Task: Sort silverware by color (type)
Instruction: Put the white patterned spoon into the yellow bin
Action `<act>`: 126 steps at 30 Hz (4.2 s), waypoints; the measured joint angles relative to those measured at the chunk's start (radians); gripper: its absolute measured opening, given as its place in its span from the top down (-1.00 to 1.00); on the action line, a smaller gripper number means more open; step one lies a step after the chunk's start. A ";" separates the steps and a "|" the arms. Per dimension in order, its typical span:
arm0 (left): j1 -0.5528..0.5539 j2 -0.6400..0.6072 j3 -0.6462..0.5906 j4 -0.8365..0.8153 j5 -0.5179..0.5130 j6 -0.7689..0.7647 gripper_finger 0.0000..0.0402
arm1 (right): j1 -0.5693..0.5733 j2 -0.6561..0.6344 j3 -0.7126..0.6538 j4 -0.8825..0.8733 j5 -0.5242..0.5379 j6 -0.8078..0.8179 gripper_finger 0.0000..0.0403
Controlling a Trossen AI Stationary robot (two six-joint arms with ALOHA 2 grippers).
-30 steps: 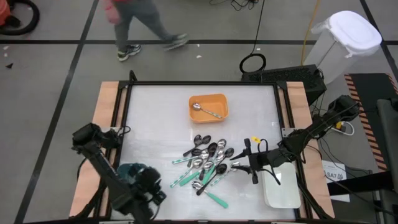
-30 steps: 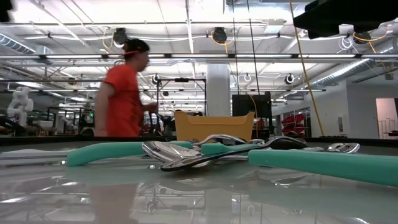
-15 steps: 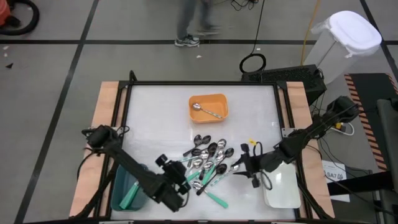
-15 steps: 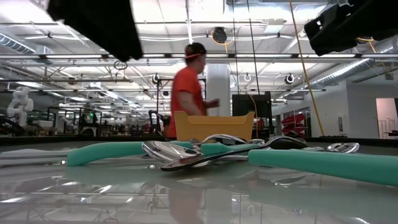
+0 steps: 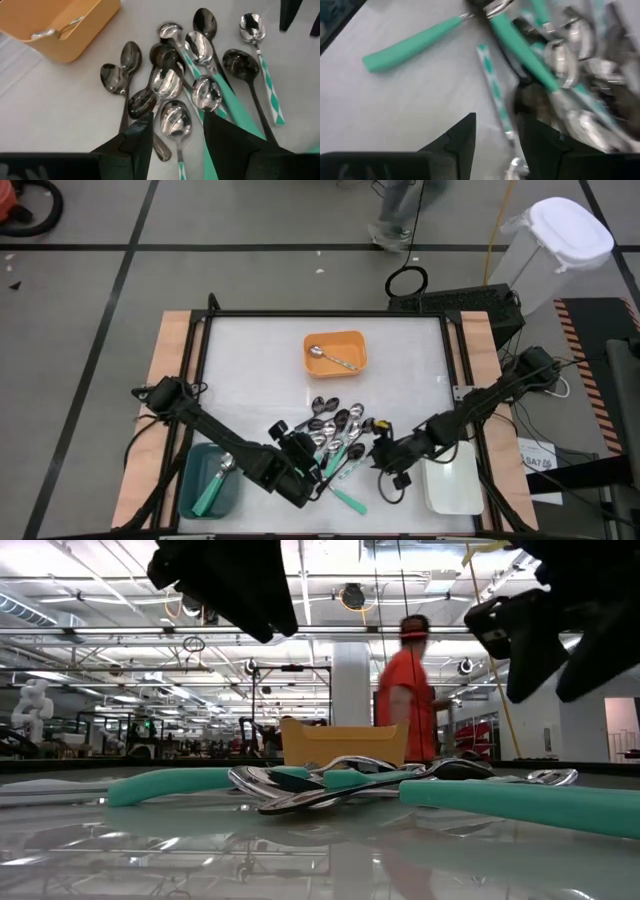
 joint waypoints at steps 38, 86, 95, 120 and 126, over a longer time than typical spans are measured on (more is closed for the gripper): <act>-0.010 0.000 0.000 0.156 -0.065 0.031 0.14 | -0.086 0.183 0.063 -0.079 -0.131 -0.272 0.89; 0.109 0.143 0.001 0.651 0.344 0.042 0.14 | 0.225 0.133 0.290 -0.426 0.633 -0.483 0.93; 0.107 0.143 0.000 0.647 0.365 0.047 0.33 | 0.222 0.132 0.290 -0.425 0.635 -0.505 0.93; 0.106 0.143 0.000 0.657 0.357 0.176 0.82 | 0.251 0.132 0.290 -0.508 0.662 -0.086 0.42; 0.104 0.143 0.000 0.593 0.338 0.168 0.82 | 0.288 0.131 0.290 -0.613 0.664 0.197 0.32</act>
